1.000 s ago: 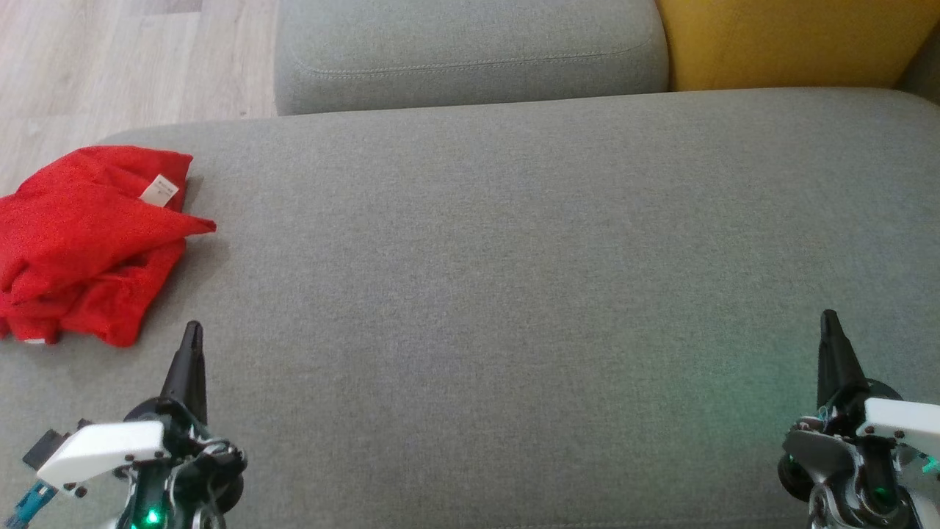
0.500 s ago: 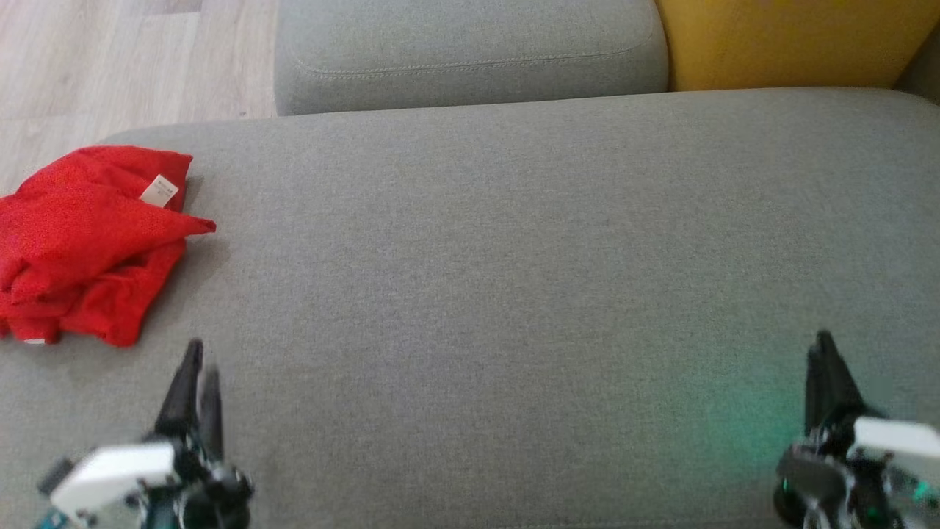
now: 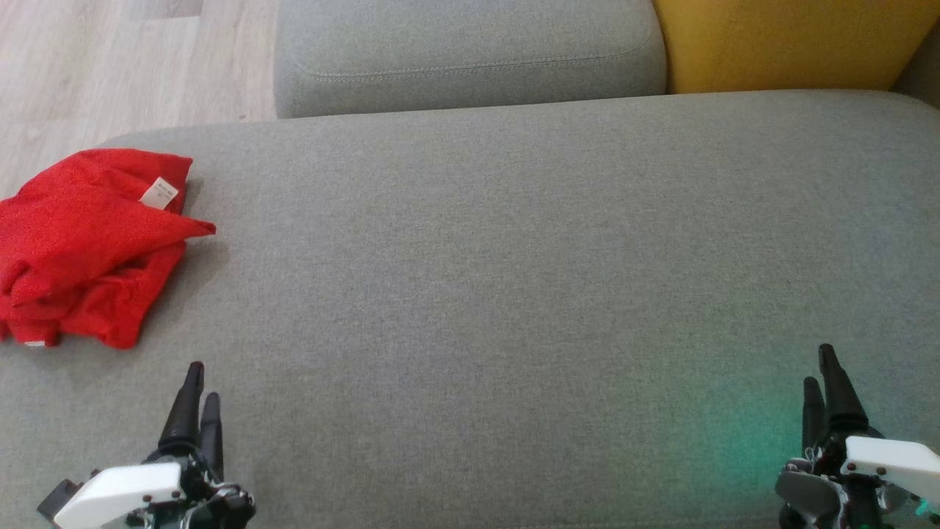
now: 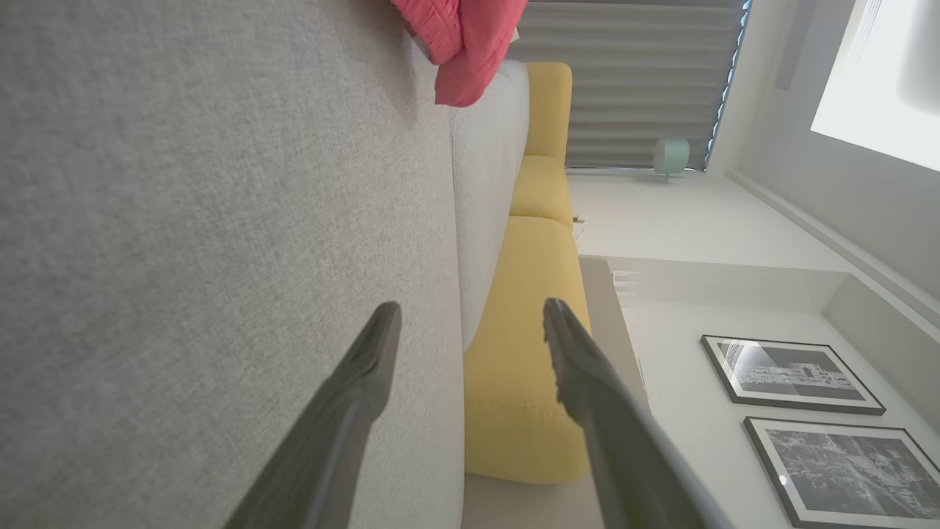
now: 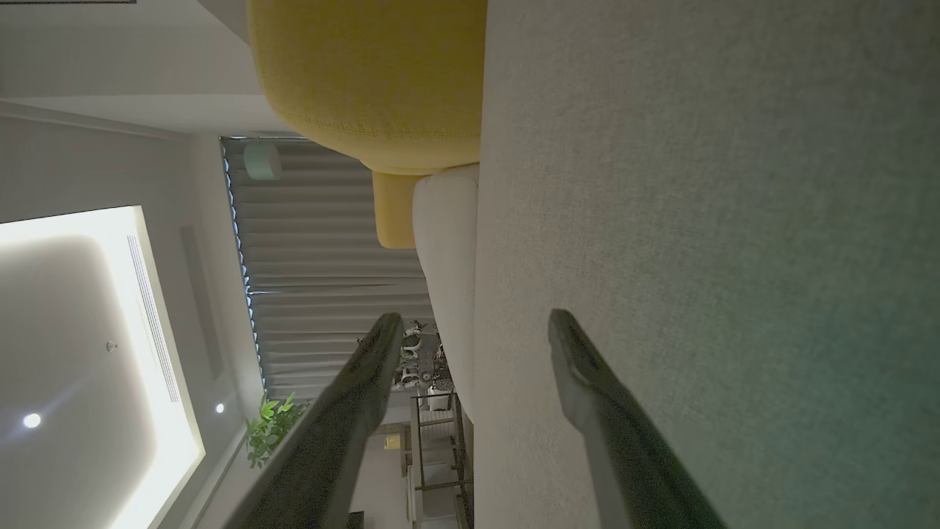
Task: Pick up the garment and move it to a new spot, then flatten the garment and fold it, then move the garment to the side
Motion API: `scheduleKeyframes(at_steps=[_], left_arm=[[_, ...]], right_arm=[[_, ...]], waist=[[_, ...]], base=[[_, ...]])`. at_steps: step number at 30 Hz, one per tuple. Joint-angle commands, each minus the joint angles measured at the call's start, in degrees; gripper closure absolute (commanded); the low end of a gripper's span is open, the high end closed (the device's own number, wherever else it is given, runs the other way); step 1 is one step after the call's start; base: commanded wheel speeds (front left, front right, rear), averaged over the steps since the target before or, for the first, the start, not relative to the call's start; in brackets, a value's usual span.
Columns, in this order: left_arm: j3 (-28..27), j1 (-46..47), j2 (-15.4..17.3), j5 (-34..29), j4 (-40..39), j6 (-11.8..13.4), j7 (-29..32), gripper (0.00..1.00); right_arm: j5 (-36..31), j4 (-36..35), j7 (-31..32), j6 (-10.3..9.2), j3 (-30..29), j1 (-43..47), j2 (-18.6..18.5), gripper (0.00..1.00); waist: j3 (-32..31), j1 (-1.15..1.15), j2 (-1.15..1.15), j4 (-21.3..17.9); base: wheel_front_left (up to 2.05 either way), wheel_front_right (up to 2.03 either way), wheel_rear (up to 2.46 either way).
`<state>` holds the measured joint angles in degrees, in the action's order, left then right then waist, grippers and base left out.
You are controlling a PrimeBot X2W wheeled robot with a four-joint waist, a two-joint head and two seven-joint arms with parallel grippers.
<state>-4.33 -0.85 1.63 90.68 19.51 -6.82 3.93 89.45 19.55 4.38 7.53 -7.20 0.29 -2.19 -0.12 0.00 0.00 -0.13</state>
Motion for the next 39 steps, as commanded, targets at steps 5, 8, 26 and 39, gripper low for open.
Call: scheduleKeyframes(at_steps=[5,8,26,39], left_arm=[[-1.0,3.0,0.6,-2.3,-2.6,-0.2,-1.2,0.00],[-1.2,3.2,0.7,-3.8,-3.2,0.1,-1.7,0.00],[1.3,3.8,0.8,-21.4,-11.5,5.4,-4.7,0.00],[5.9,4.2,1.0,-38.1,-14.6,8.2,-6.9,0.00]], right_arm=[[-4.4,-2.3,-1.5,-0.01,-0.1,-3.2,-0.3,0.00],[-6.6,-2.8,-2.0,-0.01,0.0,-3.5,-0.3,0.00],[-27.8,-8.5,-5.0,-0.01,1.8,-5.0,-0.3,0.00],[-43.1,-11.9,-7.2,-0.02,4.5,-5.4,-0.4,0.00]], waist=[[-0.1,0.00,0.00,0.0],[-0.2,0.00,0.00,-0.1],[-0.2,0.00,0.00,-0.1],[-0.1,0.00,0.00,0.0]], base=[[0.00,0.00,0.00],[0.00,0.00,0.00],[0.00,0.00,0.00],[0.00,0.00,0.00]])
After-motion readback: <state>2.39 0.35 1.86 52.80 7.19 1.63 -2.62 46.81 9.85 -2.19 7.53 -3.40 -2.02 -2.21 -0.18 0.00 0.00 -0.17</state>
